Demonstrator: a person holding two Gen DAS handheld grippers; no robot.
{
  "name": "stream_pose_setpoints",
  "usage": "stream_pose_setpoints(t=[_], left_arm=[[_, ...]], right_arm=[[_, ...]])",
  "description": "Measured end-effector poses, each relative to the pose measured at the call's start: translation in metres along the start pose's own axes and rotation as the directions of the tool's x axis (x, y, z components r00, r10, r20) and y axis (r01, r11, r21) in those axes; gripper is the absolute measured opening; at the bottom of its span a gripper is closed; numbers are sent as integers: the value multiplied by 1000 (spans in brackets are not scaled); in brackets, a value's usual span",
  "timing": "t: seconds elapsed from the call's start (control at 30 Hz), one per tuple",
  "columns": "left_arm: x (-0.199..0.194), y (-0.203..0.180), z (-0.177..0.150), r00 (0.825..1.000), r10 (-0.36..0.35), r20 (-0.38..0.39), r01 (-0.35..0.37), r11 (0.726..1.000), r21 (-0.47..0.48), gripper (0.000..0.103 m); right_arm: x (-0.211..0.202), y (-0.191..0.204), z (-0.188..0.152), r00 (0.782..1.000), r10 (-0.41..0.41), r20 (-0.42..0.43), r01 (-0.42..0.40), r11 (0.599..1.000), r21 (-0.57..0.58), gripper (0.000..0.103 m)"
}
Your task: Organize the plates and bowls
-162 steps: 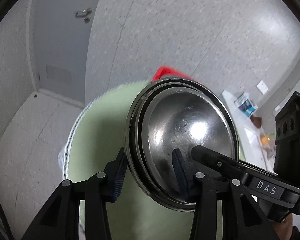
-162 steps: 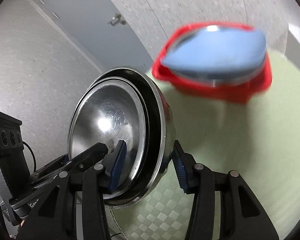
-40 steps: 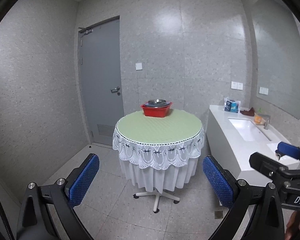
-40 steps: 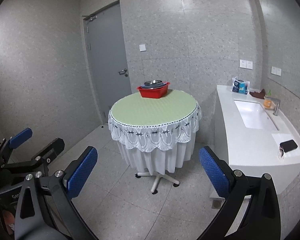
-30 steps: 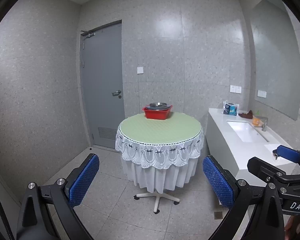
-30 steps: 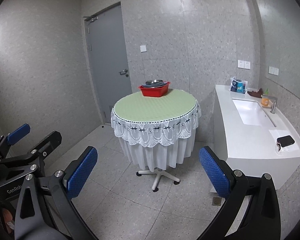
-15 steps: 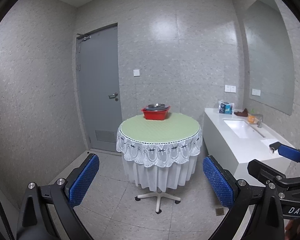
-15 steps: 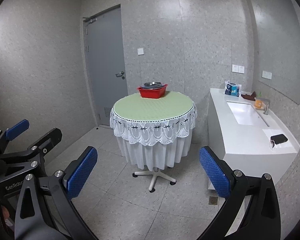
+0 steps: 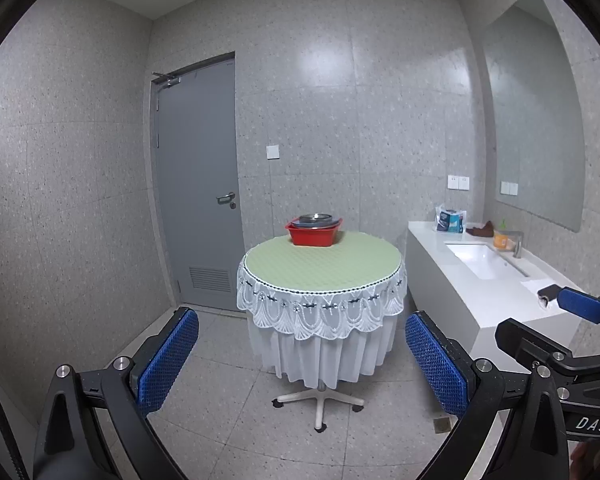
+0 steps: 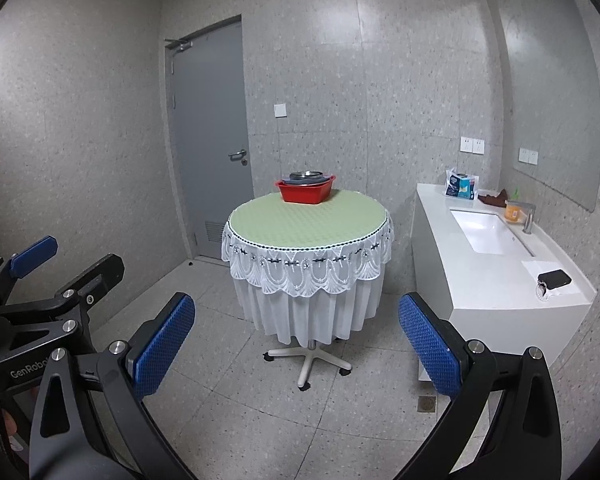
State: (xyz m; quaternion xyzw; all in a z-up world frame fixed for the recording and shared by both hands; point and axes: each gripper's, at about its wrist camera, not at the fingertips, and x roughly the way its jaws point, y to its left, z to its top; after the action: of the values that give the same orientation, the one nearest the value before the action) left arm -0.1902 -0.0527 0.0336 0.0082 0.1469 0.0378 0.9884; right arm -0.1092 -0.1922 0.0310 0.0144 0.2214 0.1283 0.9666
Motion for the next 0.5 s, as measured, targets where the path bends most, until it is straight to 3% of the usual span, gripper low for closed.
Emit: stream_pose_setpoints(t=[0.5], left_arm=[[17,1,2,1000,9,-2,-9,1000,-11,102]], right_arm=[[9,6,3,1000,8,-7,-8,1000,-10,103]])
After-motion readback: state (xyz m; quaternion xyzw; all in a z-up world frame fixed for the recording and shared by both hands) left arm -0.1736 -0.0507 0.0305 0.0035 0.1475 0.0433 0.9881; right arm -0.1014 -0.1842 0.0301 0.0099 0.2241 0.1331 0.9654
